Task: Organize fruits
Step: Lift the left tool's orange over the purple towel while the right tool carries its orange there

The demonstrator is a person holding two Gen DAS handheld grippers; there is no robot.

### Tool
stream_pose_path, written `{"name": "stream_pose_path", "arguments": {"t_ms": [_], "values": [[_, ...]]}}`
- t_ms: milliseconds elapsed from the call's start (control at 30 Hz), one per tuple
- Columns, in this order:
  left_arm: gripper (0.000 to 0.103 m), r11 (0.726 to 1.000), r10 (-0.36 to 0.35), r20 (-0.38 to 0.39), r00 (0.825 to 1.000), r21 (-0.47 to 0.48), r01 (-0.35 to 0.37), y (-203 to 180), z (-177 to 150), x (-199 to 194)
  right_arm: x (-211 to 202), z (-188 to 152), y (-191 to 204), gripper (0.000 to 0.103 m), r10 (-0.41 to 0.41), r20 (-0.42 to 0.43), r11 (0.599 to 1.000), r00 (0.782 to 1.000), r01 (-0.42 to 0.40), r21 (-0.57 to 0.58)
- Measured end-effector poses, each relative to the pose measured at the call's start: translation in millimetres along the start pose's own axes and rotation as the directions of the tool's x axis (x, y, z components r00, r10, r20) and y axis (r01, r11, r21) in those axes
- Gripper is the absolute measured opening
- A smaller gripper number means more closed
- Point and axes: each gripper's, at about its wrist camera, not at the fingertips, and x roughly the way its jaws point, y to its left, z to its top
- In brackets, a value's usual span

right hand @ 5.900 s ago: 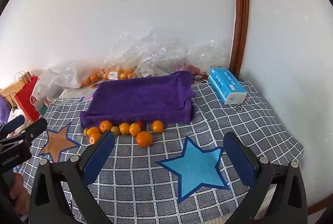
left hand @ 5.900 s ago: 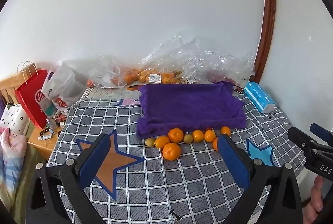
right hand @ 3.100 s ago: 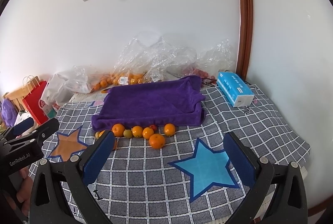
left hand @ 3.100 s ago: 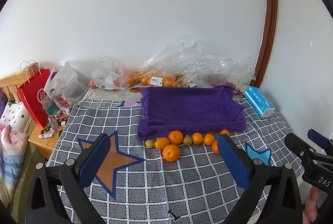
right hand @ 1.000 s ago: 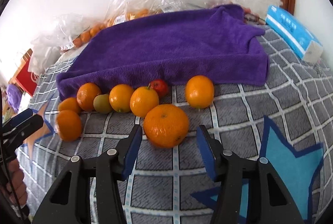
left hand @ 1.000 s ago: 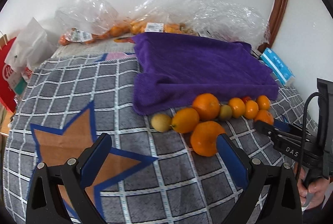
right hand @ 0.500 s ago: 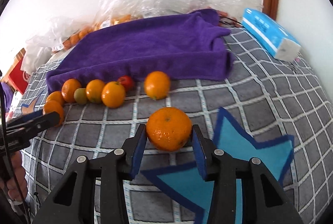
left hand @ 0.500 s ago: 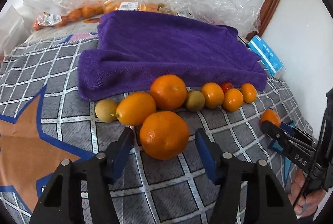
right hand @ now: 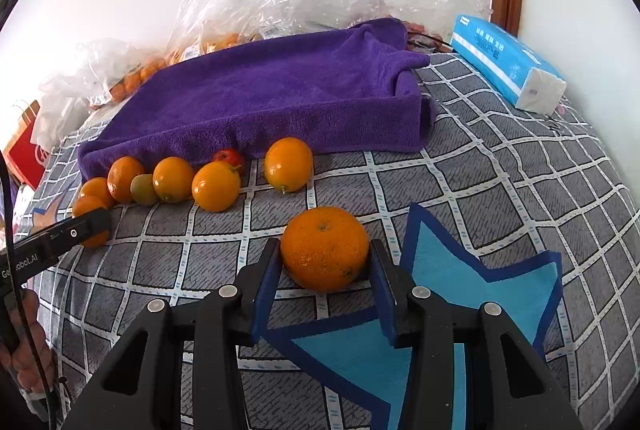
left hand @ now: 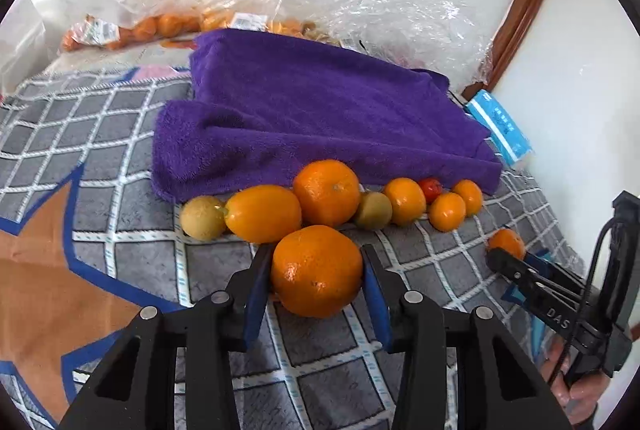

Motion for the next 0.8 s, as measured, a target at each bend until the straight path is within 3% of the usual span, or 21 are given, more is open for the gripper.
{"name": "stream_pose_path", "arguments": {"t_ms": [333, 800], "values": [[0.041, 0.999, -0.042, -0.006, 0.999, -0.034, 0.042, -1, -1, -24, -26, 3, 8, 0.043, 0.008, 0.022, 0.998, 1.000, -0.009, 0.059], [0.041, 0.999, 0.009, 0.028, 1.000, -0.039, -0.008, -6, 21, -65, -63, 25, 15, 0.043, 0.004, 0.087, 0.997, 0.996, -0.011, 0.075]]}}
